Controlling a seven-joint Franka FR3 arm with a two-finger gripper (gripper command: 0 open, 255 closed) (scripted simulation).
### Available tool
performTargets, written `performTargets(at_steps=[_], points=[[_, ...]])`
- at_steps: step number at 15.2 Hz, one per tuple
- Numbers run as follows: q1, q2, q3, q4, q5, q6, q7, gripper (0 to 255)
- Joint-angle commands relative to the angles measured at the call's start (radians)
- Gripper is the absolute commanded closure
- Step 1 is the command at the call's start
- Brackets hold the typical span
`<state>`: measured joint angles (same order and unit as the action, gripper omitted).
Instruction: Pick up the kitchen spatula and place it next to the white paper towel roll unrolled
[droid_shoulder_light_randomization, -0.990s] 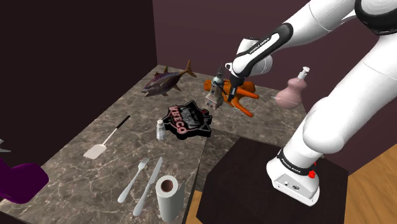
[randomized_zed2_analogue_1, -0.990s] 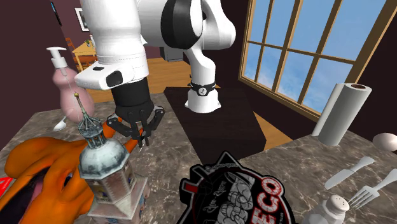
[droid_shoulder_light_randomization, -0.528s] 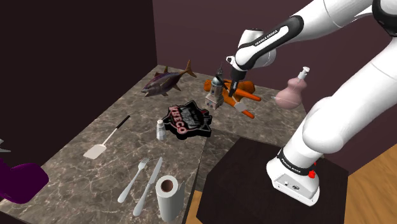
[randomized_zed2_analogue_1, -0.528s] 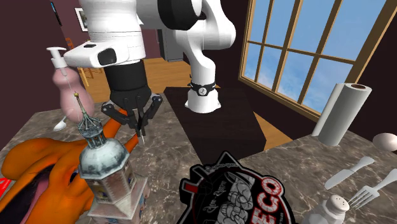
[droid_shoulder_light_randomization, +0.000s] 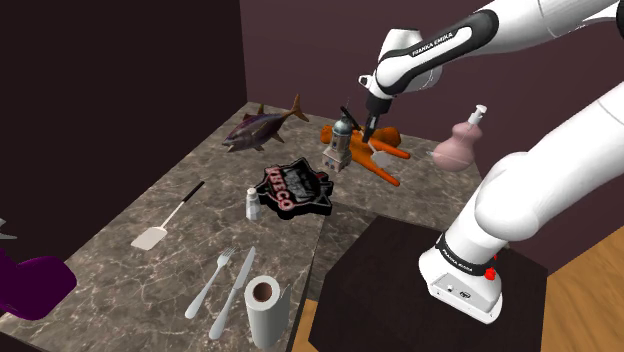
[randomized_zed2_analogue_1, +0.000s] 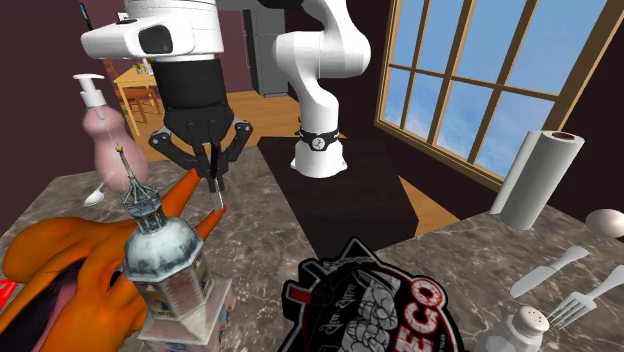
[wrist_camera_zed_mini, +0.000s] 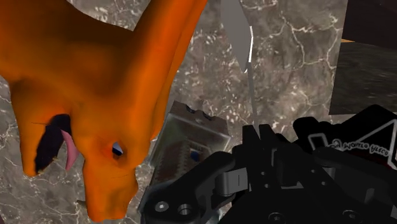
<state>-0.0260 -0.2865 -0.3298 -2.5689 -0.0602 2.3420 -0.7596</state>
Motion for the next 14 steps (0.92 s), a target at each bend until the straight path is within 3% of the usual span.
performTargets(at_steps=[1,14], points=[[-0.002,-0.016,0.003,0.015,-0.004,-0.031,0.004,255],[-0.008,-0.108,0.028,0.121,-0.019,-0.227,0.027,255]])
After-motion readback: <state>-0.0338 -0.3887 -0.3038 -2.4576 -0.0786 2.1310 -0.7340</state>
